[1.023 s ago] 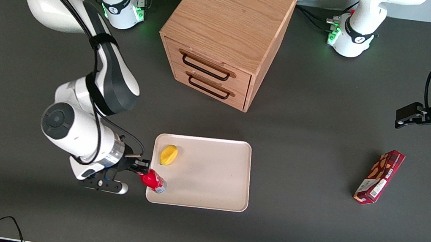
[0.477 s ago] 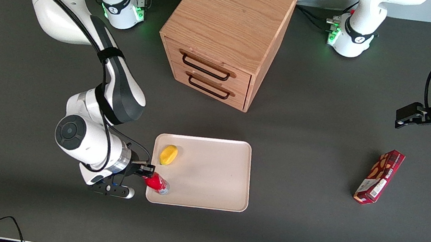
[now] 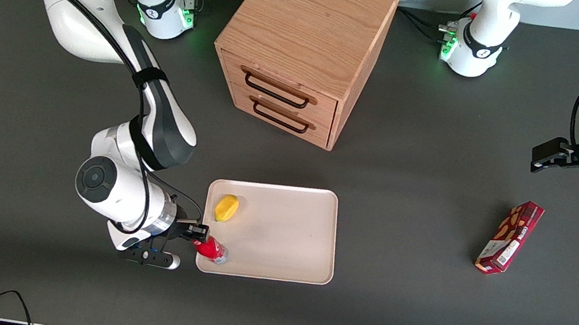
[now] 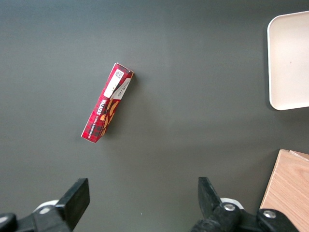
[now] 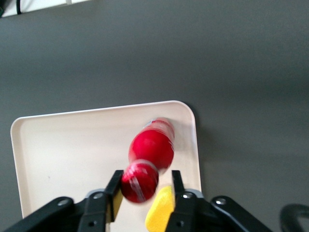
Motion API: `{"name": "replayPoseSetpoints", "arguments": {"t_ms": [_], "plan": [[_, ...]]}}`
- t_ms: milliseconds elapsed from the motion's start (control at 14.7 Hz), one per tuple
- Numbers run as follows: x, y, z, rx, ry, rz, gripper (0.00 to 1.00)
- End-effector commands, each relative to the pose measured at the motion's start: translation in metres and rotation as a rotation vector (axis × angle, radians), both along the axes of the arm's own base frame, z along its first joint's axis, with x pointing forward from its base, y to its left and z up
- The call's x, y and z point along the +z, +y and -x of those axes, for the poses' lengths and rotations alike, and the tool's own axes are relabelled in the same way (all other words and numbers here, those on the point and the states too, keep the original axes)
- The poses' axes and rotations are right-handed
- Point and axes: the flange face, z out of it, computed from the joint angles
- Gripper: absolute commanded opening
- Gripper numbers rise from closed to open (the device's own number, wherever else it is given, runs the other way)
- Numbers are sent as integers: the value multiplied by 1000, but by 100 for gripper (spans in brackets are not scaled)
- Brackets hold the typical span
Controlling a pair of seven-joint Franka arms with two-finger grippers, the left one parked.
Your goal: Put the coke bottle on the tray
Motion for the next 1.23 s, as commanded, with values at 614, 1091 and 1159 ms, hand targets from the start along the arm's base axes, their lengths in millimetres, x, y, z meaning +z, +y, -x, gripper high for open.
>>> {"name": "replayPoseSetpoints", "arguments": {"t_ms": [614,1091,1159], "plan": [[319,-110,133,47,-27,208,100],[345,-215,239,-26,11,237,100],[343,-217,240,-31,30,236,100]]}}
